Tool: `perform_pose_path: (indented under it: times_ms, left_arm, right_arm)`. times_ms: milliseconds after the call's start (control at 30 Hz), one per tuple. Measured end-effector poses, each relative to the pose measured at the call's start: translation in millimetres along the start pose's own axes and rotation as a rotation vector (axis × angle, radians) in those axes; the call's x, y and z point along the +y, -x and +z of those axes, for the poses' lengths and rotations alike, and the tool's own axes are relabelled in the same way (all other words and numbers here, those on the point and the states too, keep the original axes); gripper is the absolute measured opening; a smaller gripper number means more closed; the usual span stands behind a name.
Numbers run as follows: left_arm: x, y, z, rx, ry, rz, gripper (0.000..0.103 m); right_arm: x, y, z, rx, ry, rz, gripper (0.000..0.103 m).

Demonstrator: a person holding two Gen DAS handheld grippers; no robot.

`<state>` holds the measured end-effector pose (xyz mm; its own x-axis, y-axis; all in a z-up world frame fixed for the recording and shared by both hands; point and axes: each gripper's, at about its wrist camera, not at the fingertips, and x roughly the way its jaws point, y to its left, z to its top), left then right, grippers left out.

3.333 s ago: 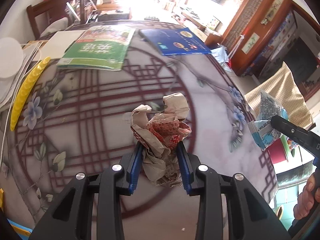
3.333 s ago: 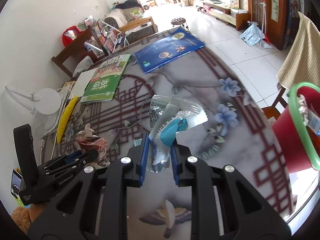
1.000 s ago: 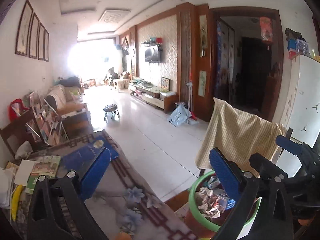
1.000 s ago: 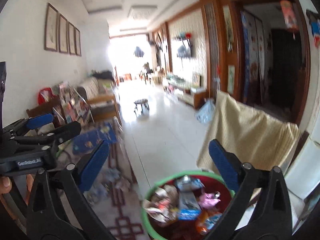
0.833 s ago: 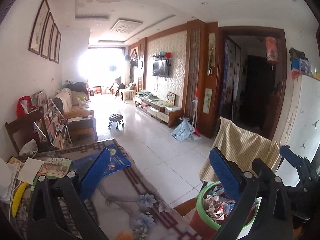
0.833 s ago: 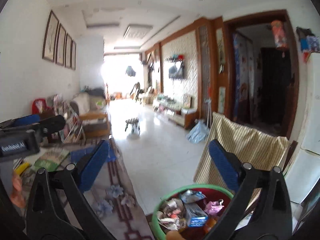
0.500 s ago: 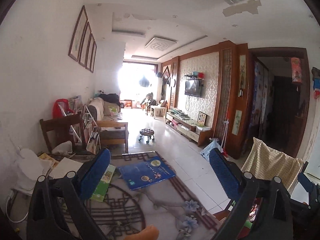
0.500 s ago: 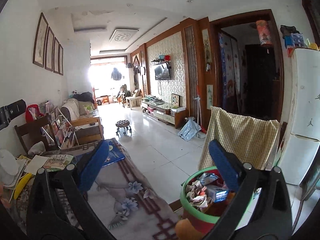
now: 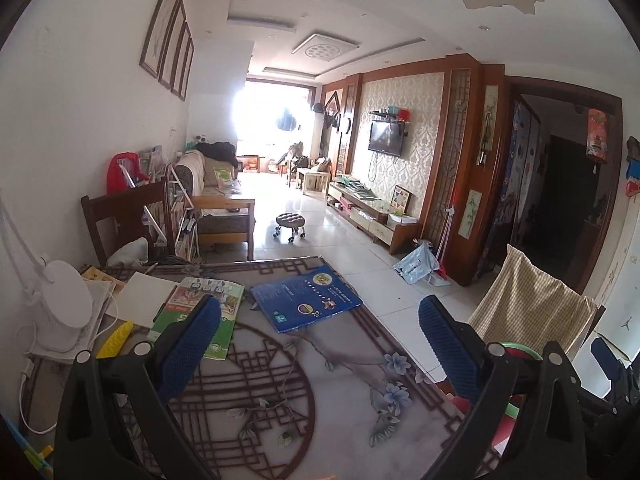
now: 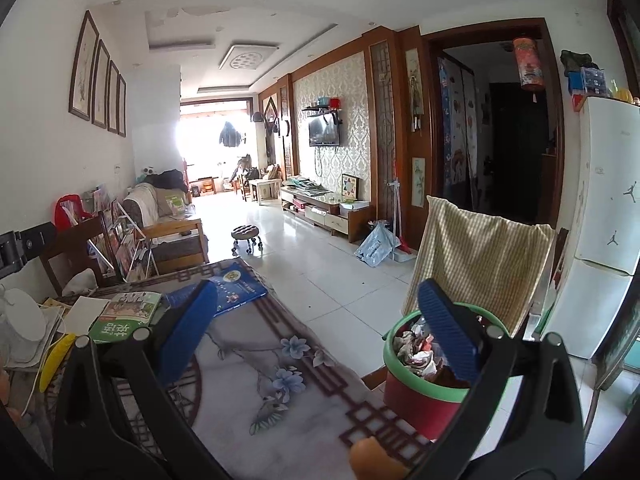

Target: Collect trash

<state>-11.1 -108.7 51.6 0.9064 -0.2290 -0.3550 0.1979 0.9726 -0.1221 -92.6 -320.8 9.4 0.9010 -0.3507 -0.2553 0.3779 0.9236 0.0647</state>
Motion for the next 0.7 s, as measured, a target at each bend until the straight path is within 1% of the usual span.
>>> perform_pose_path:
  times_ms: [300,567,700]
  left_arm:
    - [2,3,-4,0.013,-0.002,-0.029,0.095]
    - [0,-1,-6,0.03,-0.006,-0.021,0.095]
    - [0,-5,-9,0.046,0.017,-0.016,0.095]
  right_arm:
    - [3,4,-3,0.011,0.006,-0.003,0.098]
    - [2,-7,-8,0.042,0.014,0.025,0.098]
    - [2,-17,-11,0.066,0.015,0.045,0.098]
